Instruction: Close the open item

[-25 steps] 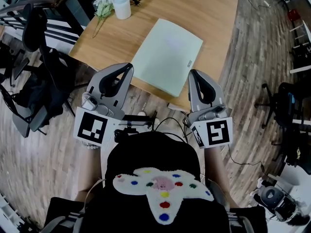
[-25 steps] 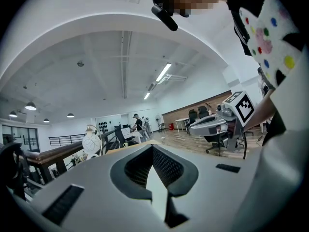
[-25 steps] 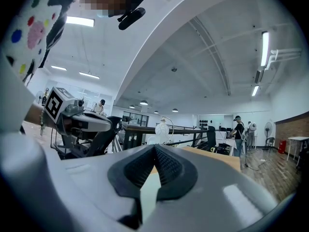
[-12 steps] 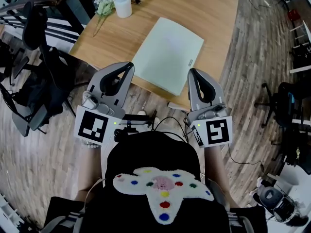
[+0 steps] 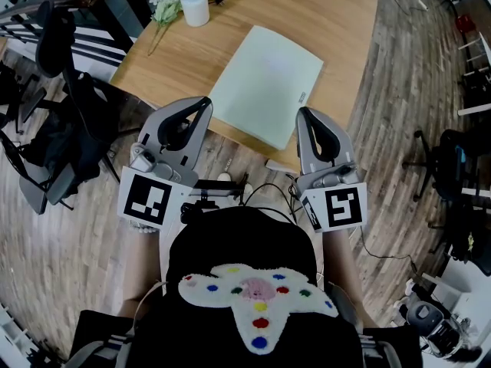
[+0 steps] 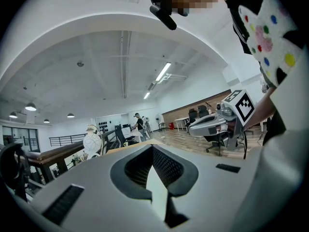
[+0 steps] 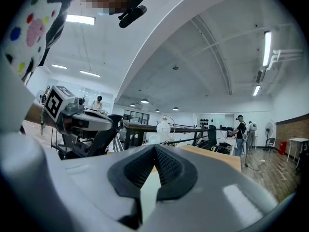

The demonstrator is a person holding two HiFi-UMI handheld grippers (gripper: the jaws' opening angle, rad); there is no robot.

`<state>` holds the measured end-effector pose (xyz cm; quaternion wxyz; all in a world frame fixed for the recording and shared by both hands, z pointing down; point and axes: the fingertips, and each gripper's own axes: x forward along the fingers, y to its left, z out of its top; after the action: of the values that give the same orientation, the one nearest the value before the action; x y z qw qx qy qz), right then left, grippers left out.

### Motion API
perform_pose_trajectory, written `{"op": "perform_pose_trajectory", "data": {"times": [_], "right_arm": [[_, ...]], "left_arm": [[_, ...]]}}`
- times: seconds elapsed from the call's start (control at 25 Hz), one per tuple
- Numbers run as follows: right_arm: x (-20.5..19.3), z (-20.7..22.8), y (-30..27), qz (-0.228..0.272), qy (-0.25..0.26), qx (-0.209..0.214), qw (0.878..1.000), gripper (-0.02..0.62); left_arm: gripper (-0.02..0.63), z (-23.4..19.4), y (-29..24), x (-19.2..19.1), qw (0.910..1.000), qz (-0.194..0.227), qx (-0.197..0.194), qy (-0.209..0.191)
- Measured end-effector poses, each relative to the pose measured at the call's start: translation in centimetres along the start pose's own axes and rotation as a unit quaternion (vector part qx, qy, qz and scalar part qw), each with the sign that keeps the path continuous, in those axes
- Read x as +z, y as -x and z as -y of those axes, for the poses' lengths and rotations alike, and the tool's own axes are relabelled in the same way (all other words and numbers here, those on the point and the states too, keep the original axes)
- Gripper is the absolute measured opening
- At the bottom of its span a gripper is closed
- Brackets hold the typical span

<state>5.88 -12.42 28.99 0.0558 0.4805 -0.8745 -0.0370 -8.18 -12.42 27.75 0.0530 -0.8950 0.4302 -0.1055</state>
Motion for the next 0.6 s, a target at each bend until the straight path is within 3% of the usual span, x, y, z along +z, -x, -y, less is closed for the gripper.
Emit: {"op": "perform_pose_trajectory", "data": {"times": [0.6], "right_arm": [[0.05, -0.3, -0.32, 0.0, -0.004, -0.002, 1.0, 0.008]], "left_arm": [[0.006, 0.08, 0.01, -0.32, 1.0, -0.003, 0.0, 0.003]]}}
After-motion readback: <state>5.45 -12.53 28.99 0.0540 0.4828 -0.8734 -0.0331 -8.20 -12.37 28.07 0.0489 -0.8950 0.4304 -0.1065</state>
